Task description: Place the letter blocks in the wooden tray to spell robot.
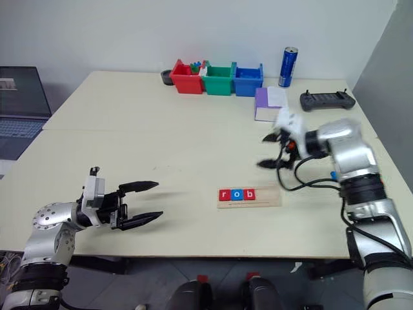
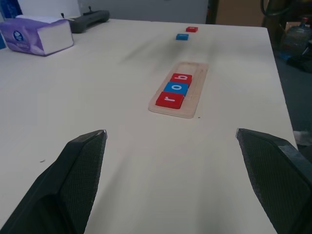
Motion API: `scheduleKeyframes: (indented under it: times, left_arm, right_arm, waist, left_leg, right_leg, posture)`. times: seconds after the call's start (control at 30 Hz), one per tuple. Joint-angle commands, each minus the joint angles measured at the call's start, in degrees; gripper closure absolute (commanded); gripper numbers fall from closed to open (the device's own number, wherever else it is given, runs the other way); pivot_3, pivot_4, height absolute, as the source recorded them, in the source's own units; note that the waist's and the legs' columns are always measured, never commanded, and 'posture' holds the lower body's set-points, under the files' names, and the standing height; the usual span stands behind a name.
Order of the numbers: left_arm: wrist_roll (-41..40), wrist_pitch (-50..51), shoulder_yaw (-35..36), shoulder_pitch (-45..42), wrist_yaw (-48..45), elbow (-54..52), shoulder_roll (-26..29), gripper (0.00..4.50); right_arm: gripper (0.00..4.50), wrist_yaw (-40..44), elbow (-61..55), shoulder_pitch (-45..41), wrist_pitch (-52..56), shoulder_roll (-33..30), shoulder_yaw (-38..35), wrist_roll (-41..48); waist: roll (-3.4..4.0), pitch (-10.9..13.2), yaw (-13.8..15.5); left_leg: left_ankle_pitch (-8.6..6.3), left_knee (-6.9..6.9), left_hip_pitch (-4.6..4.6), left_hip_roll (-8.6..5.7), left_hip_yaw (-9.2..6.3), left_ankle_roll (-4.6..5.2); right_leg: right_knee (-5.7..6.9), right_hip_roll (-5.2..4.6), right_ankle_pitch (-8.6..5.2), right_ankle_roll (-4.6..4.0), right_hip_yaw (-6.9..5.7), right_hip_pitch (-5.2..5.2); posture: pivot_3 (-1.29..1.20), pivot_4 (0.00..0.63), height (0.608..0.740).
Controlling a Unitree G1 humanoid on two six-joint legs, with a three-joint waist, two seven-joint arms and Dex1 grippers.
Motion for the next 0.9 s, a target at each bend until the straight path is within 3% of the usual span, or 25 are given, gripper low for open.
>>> scheduleKeyframes:
  times: [0.03,0.13,0.33,0.57,0.9]
  left_arm:
    - [-1.4,0.1,1.2,0.5,0.4,-2.5,0.4,0.0]
    - [-1.1,0.1,0.8,-0.1,0.5,-2.0,0.0,0.0]
    - [-0.7,0.1,-0.1,-2.8,-0.3,-0.1,-0.2,0.0]
    - [-0.5,-0.2,-0.5,-3.7,-1.2,1.1,-0.2,0.0]
    - [-0.7,0.2,-0.3,-3.3,-1.3,0.5,-0.1,0.0]
  right_arm:
    - [0.02,-15.6,-3.5,8.3,5.3,0.0,-10.5,0.0]
    - [0.02,-26.9,-9.0,18.6,8.1,1.4,-17.1,-1.6]
    - [0.02,-38.4,-3.4,19.7,6.4,0.3,-23.7,-0.5]
    - [0.02,-36.8,3.4,22.3,3.2,-5.4,-25.4,1.6]
    - [0.02,-35.3,8.5,21.7,-0.2,-7.6,-23.7,3.4]
  waist:
    - [0.01,0.0,-0.1]
    - [0.05,0.0,-0.3]
    - [0.46,0.2,-1.8]
    - [0.45,0.1,-2.1]
    - [0.45,0.1,-2.1]
  left_leg:
    - [0.0,0.0,0.0,-0.03,0.04,-0.01]
    - [-0.01,-0.01,0.0,-0.04,0.07,0.0]
    - [0.02,-0.04,0.1,0.02,0.15,0.02]
    - [0.01,-0.15,0.08,0.04,0.14,0.02]
    - [0.02,-0.11,0.1,0.02,0.15,0.02]
  right_leg:
    - [0.0,-0.03,0.0,-0.01,0.04,-0.02]
    - [0.03,-0.04,-0.02,-0.02,0.06,-0.04]
    - [0.15,0.07,0.02,0.07,0.11,-0.09]
    - [0.06,0.16,0.01,0.08,0.17,-0.08]
    - [0.06,0.15,0.01,0.09,0.19,-0.06]
  posture:
    - [0.0,0.15,0.74]
    - [0.0,0.15,0.74]
    - [0.0,0.15,0.74]
    - [0.0,0.15,0.74]
    - [0.0,0.15,0.74]
